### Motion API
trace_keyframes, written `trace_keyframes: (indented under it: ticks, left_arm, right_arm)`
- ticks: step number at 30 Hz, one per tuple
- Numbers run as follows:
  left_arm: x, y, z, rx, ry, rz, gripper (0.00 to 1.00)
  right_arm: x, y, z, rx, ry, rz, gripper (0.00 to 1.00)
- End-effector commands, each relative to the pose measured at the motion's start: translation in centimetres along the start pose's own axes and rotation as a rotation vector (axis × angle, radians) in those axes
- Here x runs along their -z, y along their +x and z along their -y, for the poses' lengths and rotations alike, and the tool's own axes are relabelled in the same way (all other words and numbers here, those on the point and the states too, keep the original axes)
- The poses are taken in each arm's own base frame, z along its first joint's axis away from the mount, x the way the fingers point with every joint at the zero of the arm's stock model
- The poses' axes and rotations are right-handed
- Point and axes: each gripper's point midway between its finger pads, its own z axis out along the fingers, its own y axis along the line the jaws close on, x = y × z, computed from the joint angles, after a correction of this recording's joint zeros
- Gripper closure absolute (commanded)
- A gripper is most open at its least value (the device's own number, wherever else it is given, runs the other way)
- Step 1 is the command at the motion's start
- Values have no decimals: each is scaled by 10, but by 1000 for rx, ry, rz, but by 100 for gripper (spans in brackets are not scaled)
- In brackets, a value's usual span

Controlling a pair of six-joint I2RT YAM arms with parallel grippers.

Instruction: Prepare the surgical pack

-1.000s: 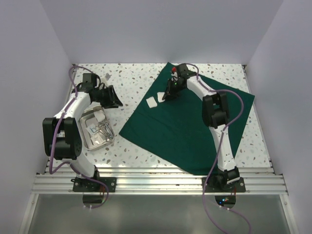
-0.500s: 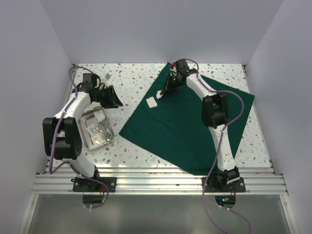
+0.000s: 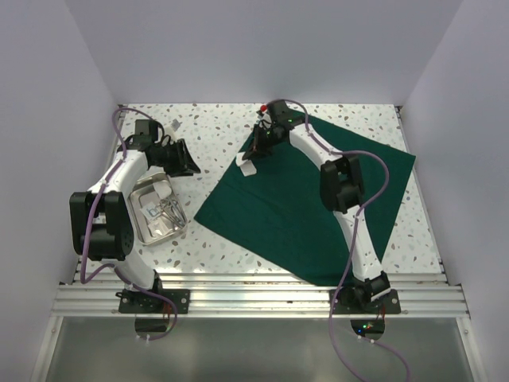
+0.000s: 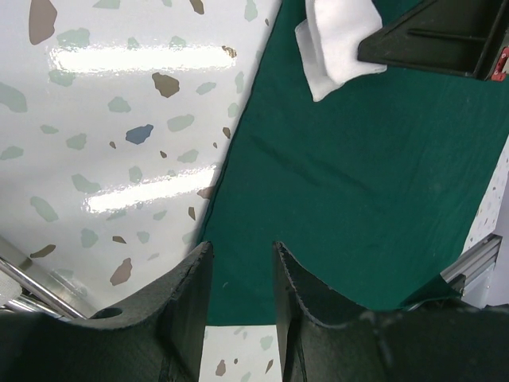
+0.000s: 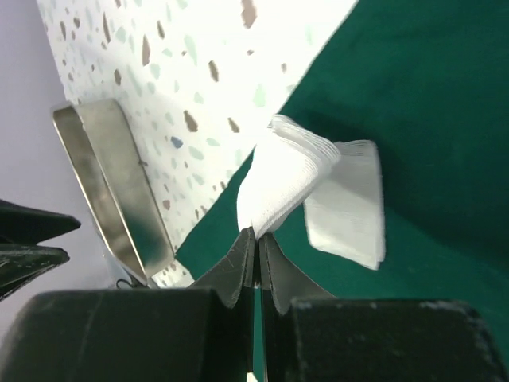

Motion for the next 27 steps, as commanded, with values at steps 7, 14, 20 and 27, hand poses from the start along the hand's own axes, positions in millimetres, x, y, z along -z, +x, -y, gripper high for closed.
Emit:
trace_keyframes:
  ticks: [7,14,20,27]
  left_arm:
    - [2,-8,6,-23,31,33,60]
    - [2,-7,5,-20,34,30,61]
    - [2,-7,5,-25,31,31,61]
    - [0,-7,5,-22,37,27,60]
  right_arm:
    - [25,-7,-53,75,-101,41,100]
    - [15,4,-32,60,-73,7,100]
    - [9,10,-10,24,-54,-38,100]
    - [9,14,3,11,-38,-60,100]
